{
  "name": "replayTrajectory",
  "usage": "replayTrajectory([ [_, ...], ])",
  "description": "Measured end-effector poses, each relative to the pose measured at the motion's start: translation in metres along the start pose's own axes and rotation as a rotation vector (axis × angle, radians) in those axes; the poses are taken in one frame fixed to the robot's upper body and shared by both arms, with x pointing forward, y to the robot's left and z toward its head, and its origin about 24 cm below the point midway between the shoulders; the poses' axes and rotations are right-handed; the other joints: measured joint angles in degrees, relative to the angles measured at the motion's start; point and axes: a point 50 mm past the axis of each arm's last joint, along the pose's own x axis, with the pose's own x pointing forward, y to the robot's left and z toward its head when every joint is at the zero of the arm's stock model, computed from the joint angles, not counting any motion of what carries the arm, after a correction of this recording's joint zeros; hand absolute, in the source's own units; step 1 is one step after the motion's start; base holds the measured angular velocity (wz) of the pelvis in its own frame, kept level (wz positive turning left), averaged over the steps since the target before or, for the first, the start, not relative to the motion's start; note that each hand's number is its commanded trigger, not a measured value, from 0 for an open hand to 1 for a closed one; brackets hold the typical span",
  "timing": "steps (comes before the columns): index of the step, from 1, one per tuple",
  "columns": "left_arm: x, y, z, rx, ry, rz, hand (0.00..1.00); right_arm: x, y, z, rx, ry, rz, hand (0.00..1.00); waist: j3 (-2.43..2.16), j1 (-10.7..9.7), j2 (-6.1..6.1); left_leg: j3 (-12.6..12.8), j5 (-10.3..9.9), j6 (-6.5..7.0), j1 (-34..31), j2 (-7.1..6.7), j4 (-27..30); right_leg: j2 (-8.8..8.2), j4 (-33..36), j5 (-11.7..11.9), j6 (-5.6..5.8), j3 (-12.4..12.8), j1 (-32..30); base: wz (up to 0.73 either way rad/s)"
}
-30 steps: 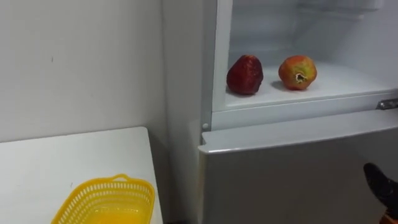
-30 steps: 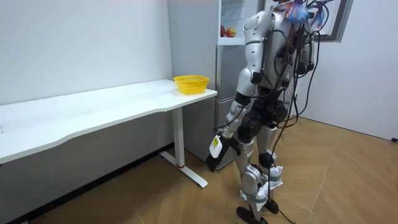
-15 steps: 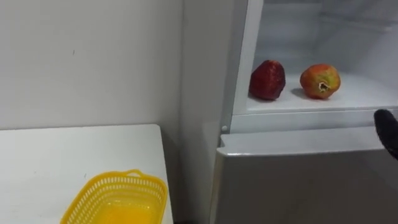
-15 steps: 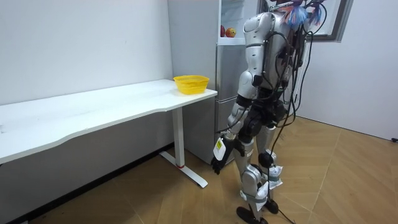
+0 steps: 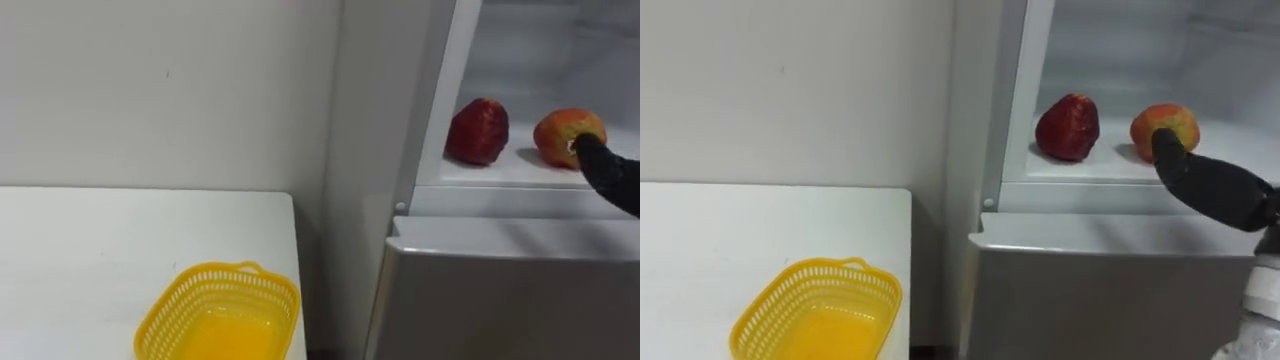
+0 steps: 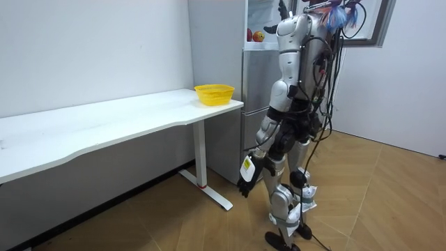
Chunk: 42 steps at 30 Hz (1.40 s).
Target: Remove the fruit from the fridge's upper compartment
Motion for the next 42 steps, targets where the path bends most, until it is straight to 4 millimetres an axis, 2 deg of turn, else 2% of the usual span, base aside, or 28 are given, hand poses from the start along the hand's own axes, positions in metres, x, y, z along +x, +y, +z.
replayTrajectory([
  [2,0.001,0.001,0.004,0.001,-0.008,-0.005,0.0,0.004,0.004,-0.001,0.028,0.012,0.005,0.0,-0.01,0.19,-0.1,-0.62,0.03,-0.03,-0.12,-0.05,0.1,-0.06,-0.05,0.06,-0.06,-0.56,0.05,0.15],
  [5,0.001,0.003,0.004,0.004,-0.009,-0.009,0.0,0.011,0.01,-0.004,0.067,0.033,0.02,0.0,0.01,1.49,-0.01,-0.97,0.03,-0.05,-0.23,-0.02,0.62,-0.06,-0.04,0.09,-0.1,-0.83,0.27,0.07],
  [10,0.001,0.004,0.007,0.033,-0.016,-0.01,0.0,0.024,0.032,-0.006,0.099,0.047,0.069,0.0,0.27,1.53,0.46,-1.88,0.05,-0.08,-1.46,-0.02,1.85,-0.15,0.09,0.33,-0.33,-1.53,-0.01,0.1],
  [11,0.001,0.004,0.008,0.042,-0.018,-0.008,0.0,0.024,0.035,-0.007,0.101,0.054,0.08,0.0,0.24,1.67,0.61,-2.2,0.08,-0.14,-1.66,-0.02,1.94,-0.2,0.09,0.38,-0.35,-1.78,-0.05,0.09],
  [12,0.001,0.004,0.007,0.044,-0.016,-0.008,0.0,0.023,0.037,-0.008,0.114,0.064,0.089,0.0,0.0,2.51,0.91,-2.24,0.11,-0.18,-1.79,0.02,1.96,-0.39,0.1,0.45,-0.42,-2.02,-0.16,0.06],
  [15,0.001,0.005,0.008,0.043,-0.018,-0.008,0.0,0.023,0.038,-0.008,0.16,0.088,0.114,0.0,-0.32,2.94,1.33,-2.7,0.21,-0.33,-1.9,0.03,1.99,-0.5,0.11,0.47,-0.46,-2.68,-0.07,0.08],
  [19,0.001,0.005,0.008,0.043,-0.018,-0.01,0.0,0.025,0.043,-0.011,0.193,0.117,0.136,0.0,-0.38,2.98,1.37,-2.82,0.52,-0.49,-1.95,0.02,1.98,-0.54,0.2,0.5,-0.5,-2.87,-0.08,0.02],
  [27,0.002,0.006,0.01,0.044,-0.017,-0.025,0.0,0.029,0.047,-0.013,0.184,0.122,0.173,0.0,-0.25,2.87,0.66,-2.84,0.62,-0.59,-2.24,0.03,1.78,-0.51,0.18,0.54,-0.58,-3.04,-0.1,0.0],
  [30,0.002,0.009,0.008,0.038,-0.007,-0.017,0.0,0.034,0.046,-0.025,0.156,0.162,0.203,0.0,-0.16,2.98,-0.46,-2.85,0.63,-0.59,-2.24,0.06,1.83,-0.47,0.03,0.57,-0.63,-3.15,-0.06,0.0],
  [33,0.001,0.009,0.006,0.039,-0.001,-0.017,0.0,0.034,0.048,-0.038,0.124,0.214,0.239,0.0,-0.38,3.4,-1.14,-2.88,0.63,-0.6,-2.28,0.06,1.87,-0.48,0.01,0.59,-0.66,-3.35,-0.07,0.0],
  [42,0.001,0.011,0.003,0.04,0.007,-0.013,0.0,0.032,0.051,-0.047,0.142,0.264,0.285,0.0,-0.17,3.93,-0.92,-3.17,0.63,-0.6,-2.41,0.06,1.65,-0.49,0.01,0.61,-0.67,-3.6,-0.13,0.01],
])
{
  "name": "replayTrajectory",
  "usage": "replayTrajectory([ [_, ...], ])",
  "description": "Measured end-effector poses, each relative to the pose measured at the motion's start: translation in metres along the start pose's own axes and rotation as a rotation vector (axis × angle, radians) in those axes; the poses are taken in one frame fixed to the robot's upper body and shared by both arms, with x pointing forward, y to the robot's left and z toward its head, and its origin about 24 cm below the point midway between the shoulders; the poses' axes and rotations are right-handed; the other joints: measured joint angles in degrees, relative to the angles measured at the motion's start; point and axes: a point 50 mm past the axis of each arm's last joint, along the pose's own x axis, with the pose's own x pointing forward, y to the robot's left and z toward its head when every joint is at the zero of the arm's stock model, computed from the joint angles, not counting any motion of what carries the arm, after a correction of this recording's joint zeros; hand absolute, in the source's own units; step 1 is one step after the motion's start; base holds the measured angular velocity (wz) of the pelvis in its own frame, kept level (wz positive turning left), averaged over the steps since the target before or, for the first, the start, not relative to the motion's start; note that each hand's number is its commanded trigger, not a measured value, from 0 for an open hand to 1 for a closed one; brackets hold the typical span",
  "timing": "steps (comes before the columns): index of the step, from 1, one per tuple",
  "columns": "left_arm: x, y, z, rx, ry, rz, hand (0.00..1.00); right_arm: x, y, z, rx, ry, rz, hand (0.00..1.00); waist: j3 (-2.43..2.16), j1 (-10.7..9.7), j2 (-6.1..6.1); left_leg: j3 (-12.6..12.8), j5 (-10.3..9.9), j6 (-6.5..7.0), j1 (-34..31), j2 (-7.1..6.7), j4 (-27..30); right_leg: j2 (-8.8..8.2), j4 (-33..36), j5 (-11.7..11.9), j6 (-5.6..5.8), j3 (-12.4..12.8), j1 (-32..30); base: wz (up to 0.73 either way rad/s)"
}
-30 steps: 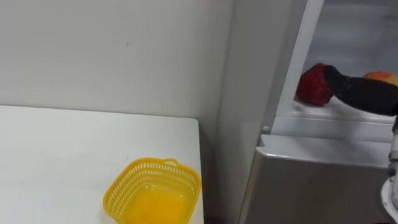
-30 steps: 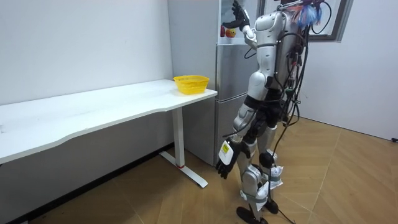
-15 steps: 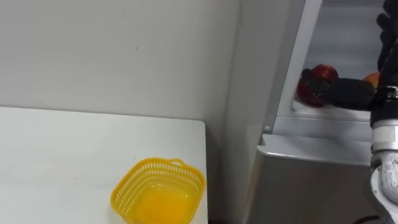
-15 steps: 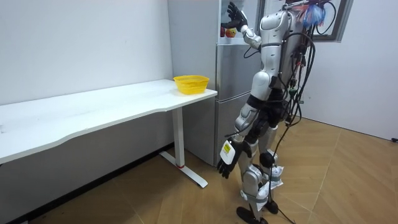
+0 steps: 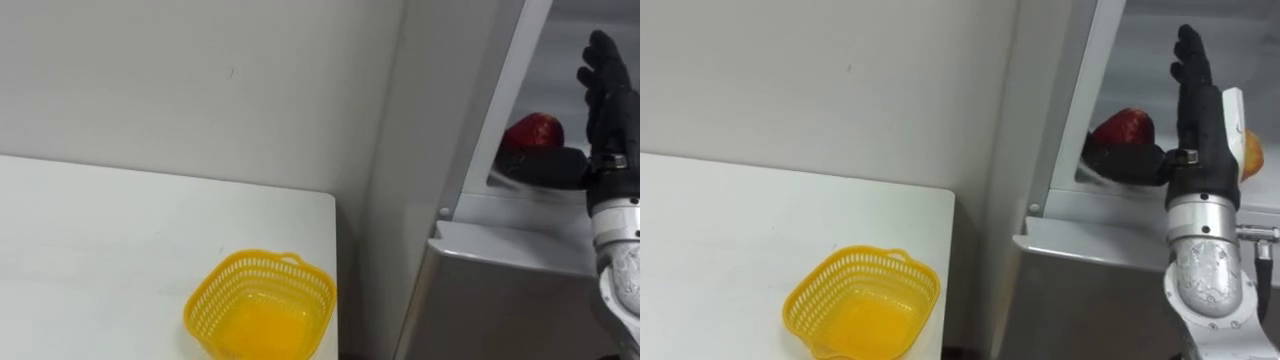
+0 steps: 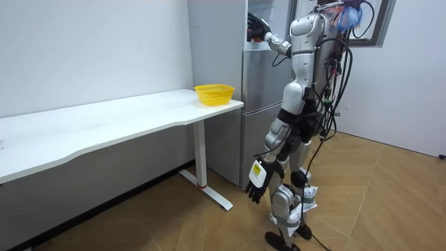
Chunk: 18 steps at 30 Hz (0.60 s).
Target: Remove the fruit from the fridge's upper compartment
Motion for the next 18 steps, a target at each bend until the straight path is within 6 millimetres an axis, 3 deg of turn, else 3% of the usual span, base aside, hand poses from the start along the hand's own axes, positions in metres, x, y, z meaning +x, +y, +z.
replayTrajectory([
  [4,0.0,0.003,0.001,0.004,-0.01,-0.008,0.0,0.001,-0.002,0.0,-0.011,-0.003,0.007,0.0,-0.01,0.12,-0.04,-0.18,0.0,-0.01,-0.03,-0.03,0.12,-0.01,-0.02,0.0,0.0,-0.14,0.01,0.01],
  [9,-0.002,0.004,0.001,0.007,-0.022,-0.003,0.0,-0.001,0.0,-0.019,0.042,0.106,0.056,0.0,-0.23,0.46,-0.59,-0.32,0.0,-0.01,0.07,-0.06,0.25,-0.08,0.02,0.0,0.0,-0.44,0.11,0.0],
  [18,-0.003,0.005,-0.009,0.002,0.059,0.0,0.0,0.006,0.0,-0.031,0.043,0.204,0.131,0.0,-0.48,0.38,-0.91,-0.55,0.04,-0.08,0.39,-0.03,0.17,-0.11,0.12,0.03,-0.05,-0.83,0.76,0.01],
])
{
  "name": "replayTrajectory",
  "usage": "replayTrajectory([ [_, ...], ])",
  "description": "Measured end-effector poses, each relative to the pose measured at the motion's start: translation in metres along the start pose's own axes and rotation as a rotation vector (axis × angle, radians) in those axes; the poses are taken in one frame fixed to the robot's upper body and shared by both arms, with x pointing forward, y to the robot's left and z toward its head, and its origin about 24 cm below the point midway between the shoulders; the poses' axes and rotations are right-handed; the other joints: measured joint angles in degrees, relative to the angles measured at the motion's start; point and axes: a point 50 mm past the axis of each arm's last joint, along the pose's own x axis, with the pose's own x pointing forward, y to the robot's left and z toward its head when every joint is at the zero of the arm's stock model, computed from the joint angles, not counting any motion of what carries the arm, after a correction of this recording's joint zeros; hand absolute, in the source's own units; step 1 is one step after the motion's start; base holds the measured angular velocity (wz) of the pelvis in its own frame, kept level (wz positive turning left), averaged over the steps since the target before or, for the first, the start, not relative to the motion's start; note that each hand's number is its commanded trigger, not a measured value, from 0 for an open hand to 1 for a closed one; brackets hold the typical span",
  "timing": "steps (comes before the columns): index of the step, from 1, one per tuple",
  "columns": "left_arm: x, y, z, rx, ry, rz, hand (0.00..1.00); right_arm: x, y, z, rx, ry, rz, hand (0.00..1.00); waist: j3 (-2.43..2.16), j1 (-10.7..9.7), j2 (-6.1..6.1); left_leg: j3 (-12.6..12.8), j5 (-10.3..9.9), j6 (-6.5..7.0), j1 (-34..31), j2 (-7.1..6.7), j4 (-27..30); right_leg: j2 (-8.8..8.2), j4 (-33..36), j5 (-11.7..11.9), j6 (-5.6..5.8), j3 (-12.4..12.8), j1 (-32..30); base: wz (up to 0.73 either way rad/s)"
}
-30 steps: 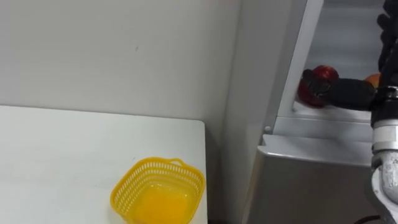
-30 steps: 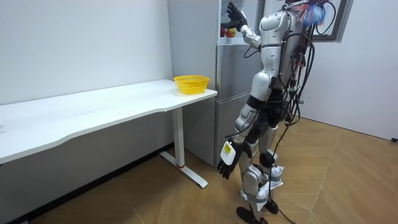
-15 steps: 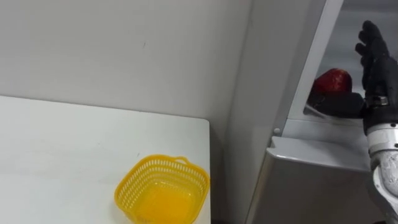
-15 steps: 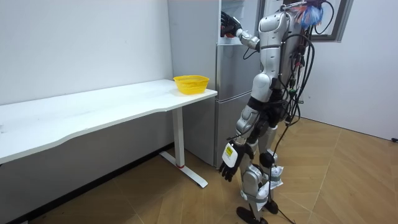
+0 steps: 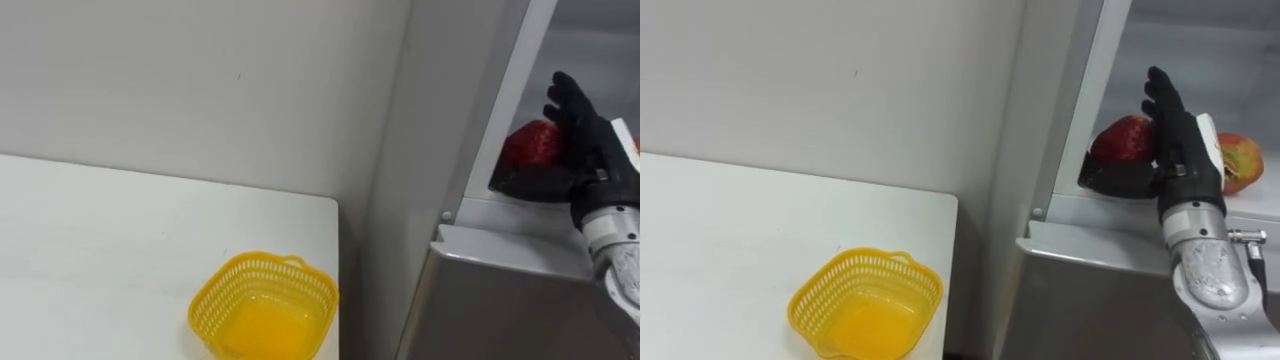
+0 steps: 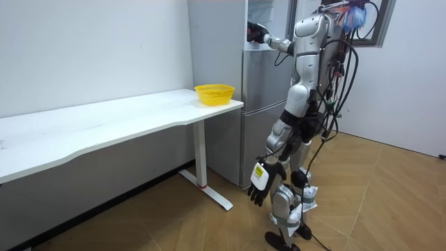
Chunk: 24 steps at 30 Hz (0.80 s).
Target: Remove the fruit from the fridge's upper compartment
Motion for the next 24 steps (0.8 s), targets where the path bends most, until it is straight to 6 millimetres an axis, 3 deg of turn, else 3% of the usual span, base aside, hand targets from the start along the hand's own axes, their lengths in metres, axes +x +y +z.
replayTrajectory([
  [24,-0.001,0.011,-0.004,-0.023,0.026,0.03,0.0,0.012,-0.015,0.0,-0.028,0.056,0.164,0.0,0.09,-0.07,0.15,-0.45,0.12,-0.09,0.07,-0.04,0.1,-0.14,-0.13,0.09,-0.15,-1.04,0.31,0.0],
])
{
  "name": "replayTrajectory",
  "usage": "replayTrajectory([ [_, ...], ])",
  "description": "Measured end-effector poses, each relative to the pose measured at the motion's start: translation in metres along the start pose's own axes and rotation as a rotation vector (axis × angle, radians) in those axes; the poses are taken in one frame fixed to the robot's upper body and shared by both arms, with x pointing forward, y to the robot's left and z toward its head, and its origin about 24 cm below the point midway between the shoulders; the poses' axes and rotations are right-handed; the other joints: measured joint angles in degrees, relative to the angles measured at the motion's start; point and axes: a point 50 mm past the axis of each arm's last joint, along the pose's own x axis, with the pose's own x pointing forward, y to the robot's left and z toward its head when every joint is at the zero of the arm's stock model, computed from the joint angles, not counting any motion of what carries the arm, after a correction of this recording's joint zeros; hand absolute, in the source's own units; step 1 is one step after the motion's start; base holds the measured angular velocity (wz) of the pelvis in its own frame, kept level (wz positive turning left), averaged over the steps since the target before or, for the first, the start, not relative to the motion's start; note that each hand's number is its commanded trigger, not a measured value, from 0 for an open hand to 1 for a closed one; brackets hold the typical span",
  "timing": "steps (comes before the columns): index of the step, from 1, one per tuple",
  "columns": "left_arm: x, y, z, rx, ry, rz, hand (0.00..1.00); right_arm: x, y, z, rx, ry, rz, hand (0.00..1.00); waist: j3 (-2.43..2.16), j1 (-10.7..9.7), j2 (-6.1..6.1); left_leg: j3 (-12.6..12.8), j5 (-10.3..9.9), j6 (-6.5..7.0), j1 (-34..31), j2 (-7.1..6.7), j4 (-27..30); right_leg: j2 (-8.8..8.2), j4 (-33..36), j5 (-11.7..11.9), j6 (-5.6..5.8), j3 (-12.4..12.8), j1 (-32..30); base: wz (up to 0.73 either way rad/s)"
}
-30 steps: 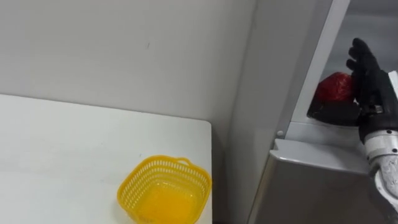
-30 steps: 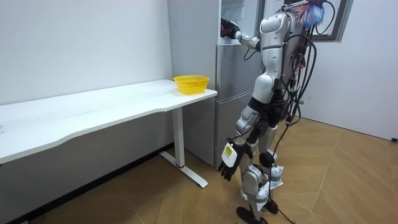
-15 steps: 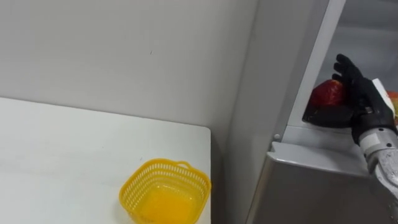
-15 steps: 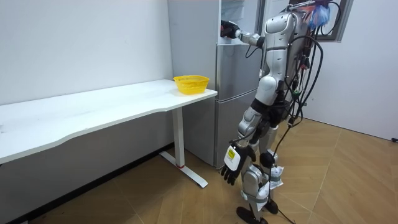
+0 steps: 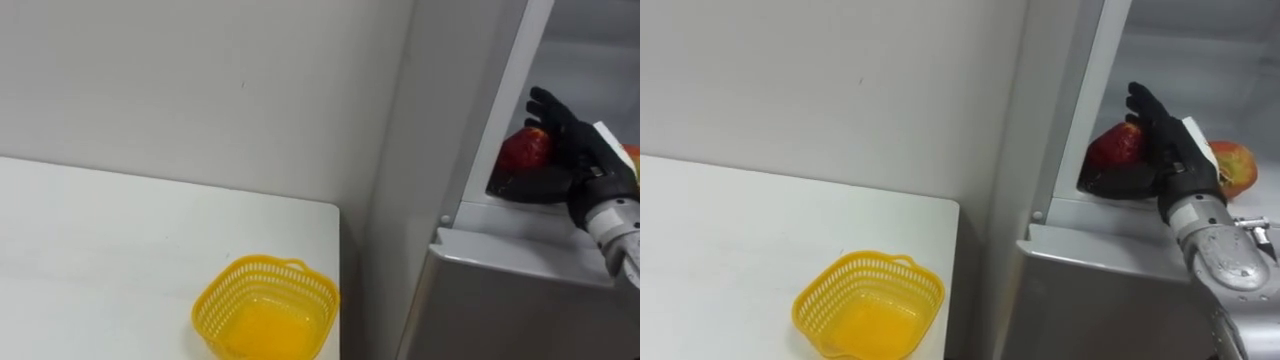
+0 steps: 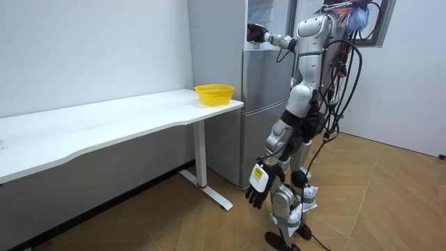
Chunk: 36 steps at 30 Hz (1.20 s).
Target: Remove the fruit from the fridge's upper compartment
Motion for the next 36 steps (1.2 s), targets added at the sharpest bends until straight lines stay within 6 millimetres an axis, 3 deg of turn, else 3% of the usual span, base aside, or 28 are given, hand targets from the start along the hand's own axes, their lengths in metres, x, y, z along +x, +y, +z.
replayTrajectory([
  [7,0.0,0.0003,-0.0014,-0.005,0.013,0.0,0.0,0.0023,-0.0023,-0.0035,0.009,0.034,0.034,0.0,0.04,0.01,-0.29,-0.06,0.0,0.0,0.04,0.0,0.04,-0.03,-0.01,0.0,0.0,-0.33,0.13,0.0],
  [9,0.0,0.0007,-0.0015,-0.006,0.017,0.001,0.0,0.0022,-0.0036,-0.005,0.011,0.043,0.044,0.62,0.04,0.06,-0.55,-0.15,0.01,-0.01,0.01,0.01,0.05,-0.04,-0.02,0.0,0.0,-0.41,0.12,0.0],
  [10,0.0,0.0007,-0.0015,-0.006,0.017,0.002,0.0,0.0021,-0.0039,-0.0051,0.012,0.044,0.046,0.74,0.05,0.07,-0.6,-0.15,0.01,-0.01,0.0,0.01,0.05,-0.03,-0.03,0.0,0.0,-0.42,0.12,0.0],
  [11,0.0,0.0006,-0.0015,-0.006,0.017,0.001,0.0,0.0021,-0.0041,-0.0054,0.011,0.045,0.049,1.0,0.04,0.08,-0.68,-0.15,0.01,-0.02,-0.01,0.01,0.06,-0.03,-0.05,0.0,0.0,-0.41,0.11,0.0],
  [36,0.0007,0.0052,0.0043,-0.004,0.03,0.028,0.0,0.0069,-0.005,-0.0035,0.05,0.061,0.041,1.0,0.01,0.2,-1.03,0.4,0.0,-0.06,1.25,0.15,-0.94,0.16,-0.98,0.09,-0.13,-0.28,0.95,0.0],
])
